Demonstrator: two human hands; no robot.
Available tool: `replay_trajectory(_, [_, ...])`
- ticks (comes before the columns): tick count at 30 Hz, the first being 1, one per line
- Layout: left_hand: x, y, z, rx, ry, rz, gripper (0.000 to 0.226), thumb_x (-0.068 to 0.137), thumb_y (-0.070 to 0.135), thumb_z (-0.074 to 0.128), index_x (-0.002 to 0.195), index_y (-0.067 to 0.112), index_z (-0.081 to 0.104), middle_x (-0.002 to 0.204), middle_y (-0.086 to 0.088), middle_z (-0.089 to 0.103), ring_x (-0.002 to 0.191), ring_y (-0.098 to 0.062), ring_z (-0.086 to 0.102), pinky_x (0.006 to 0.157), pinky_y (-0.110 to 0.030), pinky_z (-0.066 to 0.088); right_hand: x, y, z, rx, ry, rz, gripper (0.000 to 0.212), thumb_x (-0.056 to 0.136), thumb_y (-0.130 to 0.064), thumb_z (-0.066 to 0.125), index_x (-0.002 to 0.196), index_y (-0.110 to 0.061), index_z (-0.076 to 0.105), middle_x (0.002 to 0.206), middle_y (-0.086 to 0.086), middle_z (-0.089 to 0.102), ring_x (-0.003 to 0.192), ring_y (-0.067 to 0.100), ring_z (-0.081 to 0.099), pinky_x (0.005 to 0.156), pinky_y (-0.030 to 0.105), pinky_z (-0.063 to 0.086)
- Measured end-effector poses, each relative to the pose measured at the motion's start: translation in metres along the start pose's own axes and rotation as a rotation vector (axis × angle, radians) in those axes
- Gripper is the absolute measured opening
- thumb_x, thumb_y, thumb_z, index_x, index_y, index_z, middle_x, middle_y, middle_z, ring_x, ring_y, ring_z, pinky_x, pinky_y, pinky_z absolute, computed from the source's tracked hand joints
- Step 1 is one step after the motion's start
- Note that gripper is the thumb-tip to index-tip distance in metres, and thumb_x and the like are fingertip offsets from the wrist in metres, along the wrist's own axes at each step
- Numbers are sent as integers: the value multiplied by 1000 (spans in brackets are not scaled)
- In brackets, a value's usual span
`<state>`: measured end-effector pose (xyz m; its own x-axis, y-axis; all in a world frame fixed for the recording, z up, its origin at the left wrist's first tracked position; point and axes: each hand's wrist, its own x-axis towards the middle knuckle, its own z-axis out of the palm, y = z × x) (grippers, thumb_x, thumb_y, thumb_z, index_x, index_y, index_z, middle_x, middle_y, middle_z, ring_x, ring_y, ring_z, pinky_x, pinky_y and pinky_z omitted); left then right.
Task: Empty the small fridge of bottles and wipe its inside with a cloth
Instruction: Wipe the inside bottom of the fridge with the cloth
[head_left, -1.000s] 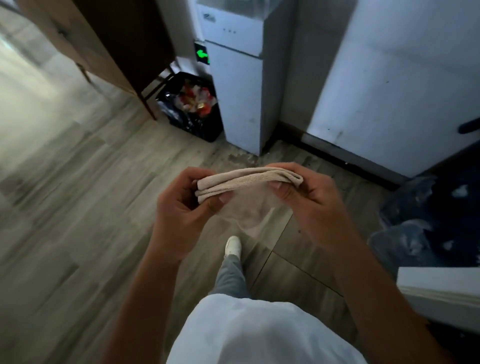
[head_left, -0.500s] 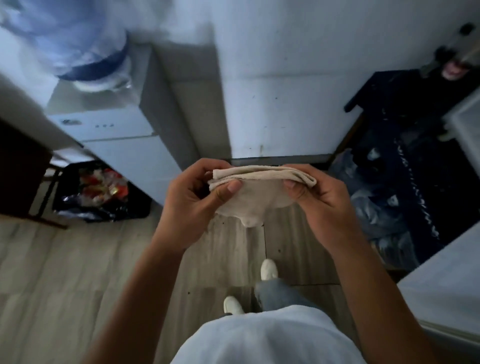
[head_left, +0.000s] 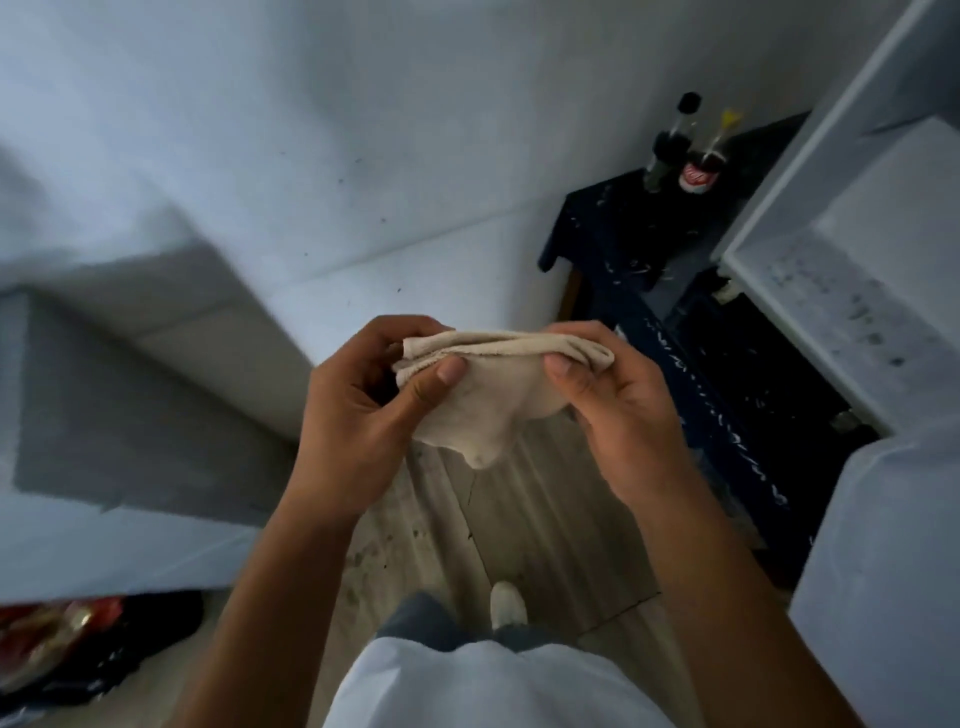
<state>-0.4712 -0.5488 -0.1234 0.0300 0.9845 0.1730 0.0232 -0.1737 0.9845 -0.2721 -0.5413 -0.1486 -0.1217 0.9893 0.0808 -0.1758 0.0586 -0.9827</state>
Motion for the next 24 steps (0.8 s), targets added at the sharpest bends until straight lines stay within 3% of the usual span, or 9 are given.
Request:
replay_trajectory(3, [48, -11, 9, -1, -77, -14, 15, 84, 15, 69, 99, 14, 69, 89, 10, 75, 82, -4, 69, 71, -20, 53, 25, 1, -16, -62, 106, -1, 22, 89, -30, 65, 106, -16, 69, 96, -2, 69, 93, 15, 65, 81, 31, 53])
replay_trajectory(8, [128, -28, 29, -18, -274, -21, 13, 85, 18, 67, 97, 14, 71, 78, 18, 72, 66, 2, 64, 54, -11, 47, 66, -5, -34, -169, 311, -73, 13, 95, -19, 64, 106, -22, 70, 100, -5, 72, 98, 11, 68, 84, 23, 53])
replay_trajectory(11, [174, -30, 41, -5, -427, 26, 17, 86, 16, 67, 102, 16, 72, 85, 21, 74, 74, 2, 67, 55, -9, 47, 83, -11, -38, -193, 442, -92, 24, 92, -21, 60, 114, -25, 70, 112, -9, 74, 108, 9, 68, 86, 19, 52])
replay_trajectory(15, [228, -24, 69, -23, -599, 98, 20, 84, 19, 68, 103, 24, 72, 91, 25, 75, 83, 5, 70, 63, -9, 50, 95, -23, -48, -226, 638, -151, 24, 89, -19, 61, 111, -24, 70, 107, -21, 74, 103, -1, 67, 84, 14, 50])
replay_trajectory(19, [256, -27, 110, -93, -764, 92, 18, 84, 17, 68, 101, 23, 72, 88, 23, 76, 79, 3, 69, 62, -9, 49, 93, -27, -68, -303, 790, -178, 23, 93, -16, 65, 112, -28, 70, 108, -19, 74, 104, 2, 67, 86, 18, 52])
replay_trajectory(24, [273, -31, 174, -140, -941, 144, 18, 85, 16, 67, 101, 22, 71, 91, 21, 75, 82, 2, 70, 65, -11, 51, 85, -30, -110, -169, 872, -177, 32, 80, -25, 73, 110, -35, 69, 106, -12, 73, 98, 9, 69, 78, 24, 57])
